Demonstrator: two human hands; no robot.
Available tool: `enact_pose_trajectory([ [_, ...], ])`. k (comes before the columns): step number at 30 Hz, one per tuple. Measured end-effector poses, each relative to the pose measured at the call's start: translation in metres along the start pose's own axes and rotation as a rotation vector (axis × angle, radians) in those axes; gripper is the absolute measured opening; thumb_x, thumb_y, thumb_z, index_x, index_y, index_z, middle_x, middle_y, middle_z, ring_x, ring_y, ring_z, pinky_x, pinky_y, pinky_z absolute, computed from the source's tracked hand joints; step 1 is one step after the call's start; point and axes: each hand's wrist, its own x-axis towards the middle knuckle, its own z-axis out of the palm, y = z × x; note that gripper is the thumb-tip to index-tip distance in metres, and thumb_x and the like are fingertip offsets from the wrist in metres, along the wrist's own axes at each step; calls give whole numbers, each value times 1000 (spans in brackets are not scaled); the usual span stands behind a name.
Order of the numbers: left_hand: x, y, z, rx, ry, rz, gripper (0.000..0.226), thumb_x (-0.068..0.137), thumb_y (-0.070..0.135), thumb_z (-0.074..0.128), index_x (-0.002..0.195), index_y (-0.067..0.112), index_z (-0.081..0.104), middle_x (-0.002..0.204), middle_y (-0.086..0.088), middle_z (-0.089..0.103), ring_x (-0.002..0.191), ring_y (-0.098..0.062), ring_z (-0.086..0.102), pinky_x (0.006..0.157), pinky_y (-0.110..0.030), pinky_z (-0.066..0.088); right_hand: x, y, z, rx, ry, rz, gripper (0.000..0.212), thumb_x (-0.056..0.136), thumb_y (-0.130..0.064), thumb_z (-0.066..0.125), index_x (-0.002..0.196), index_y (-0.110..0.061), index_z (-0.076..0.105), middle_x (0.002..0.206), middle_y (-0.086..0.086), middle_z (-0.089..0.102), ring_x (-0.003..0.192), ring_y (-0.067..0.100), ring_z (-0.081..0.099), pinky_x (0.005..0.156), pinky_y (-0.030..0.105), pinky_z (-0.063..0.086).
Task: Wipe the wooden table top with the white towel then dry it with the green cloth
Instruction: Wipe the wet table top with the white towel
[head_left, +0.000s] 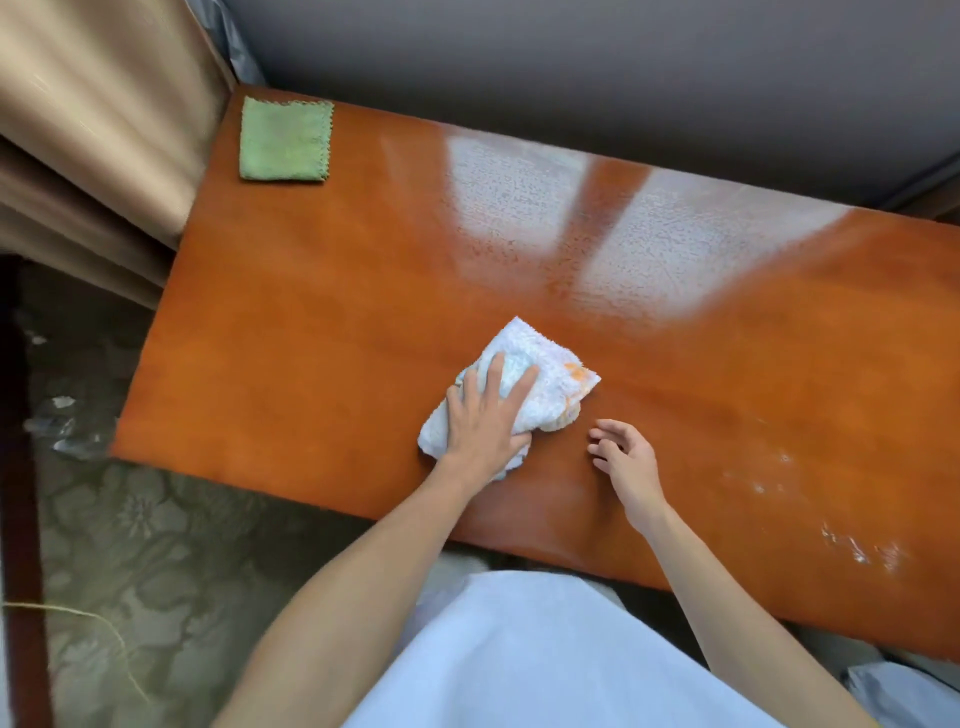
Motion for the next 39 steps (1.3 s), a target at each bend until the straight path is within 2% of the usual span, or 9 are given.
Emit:
enact_pose_trajectory([
  [5,3,-67,-18,-60,47,-168,81,87,58,61,154,44,17,161,-4,17,130,-30,36,94,-41,41,5,3,-4,53,9,26,23,101,-8,44,119,-11,58,109,6,67,86,13,64,76,22,53],
  [12,-49,-164,-10,-271,144,-582,78,88,54,60,151,41,16,159,-5,15,135,-38,32,107,-54,36,0,5,-4,60,24,23,21,102,-13,47,119,-13,58,110,5,67,91,13,65,79,22,53],
  [15,-76,-174,4,-311,187,-697,77,87,50,63,149,41,19,158,-8,17,133,-41,33,106,-57,35,-3,7,-4,68,39,14,19,101,-16,49,117,-17,59,109,2,67,94,12,65,78,21,53],
  [19,-97,-137,23,-348,183,-800,77,88,44,63,152,34,22,156,-16,16,122,-46,35,101,-56,34,-11,14,-11,82,58,3,19,101,-15,49,117,-17,59,106,0,67,92,12,65,78,21,54],
  [24,-113,-56,41,-281,150,-610,82,83,39,73,151,12,37,142,-38,33,106,-53,47,79,-59,45,-18,28,-29,122,94,7,16,101,-15,50,112,-19,60,105,0,68,89,11,66,75,20,54],
  [30,-99,67,38,-175,-10,-378,89,73,55,75,148,15,46,136,-36,47,102,-52,57,75,-51,54,-20,40,-56,138,102,38,15,100,-16,50,106,-25,62,105,-1,69,88,10,67,69,17,54],
  [34,-64,124,36,-65,-30,-182,94,82,61,63,157,27,18,153,-29,30,127,-51,43,96,-53,45,-19,44,-74,135,76,42,17,100,-15,50,104,-27,62,103,-2,70,84,7,66,71,17,52],
  [36,-39,134,32,-2,-26,-67,92,85,61,59,158,33,9,157,-25,22,129,-48,38,96,-52,41,-17,45,-85,137,71,44,17,100,-16,50,104,-27,62,101,-3,70,84,7,65,71,17,52],
  [39,-1,128,16,-21,8,0,85,84,59,62,154,42,16,157,-16,22,122,-41,39,90,-49,36,-12,47,-100,133,65,50,18,100,-14,48,106,-24,62,102,-1,69,84,8,64,74,19,53],
])
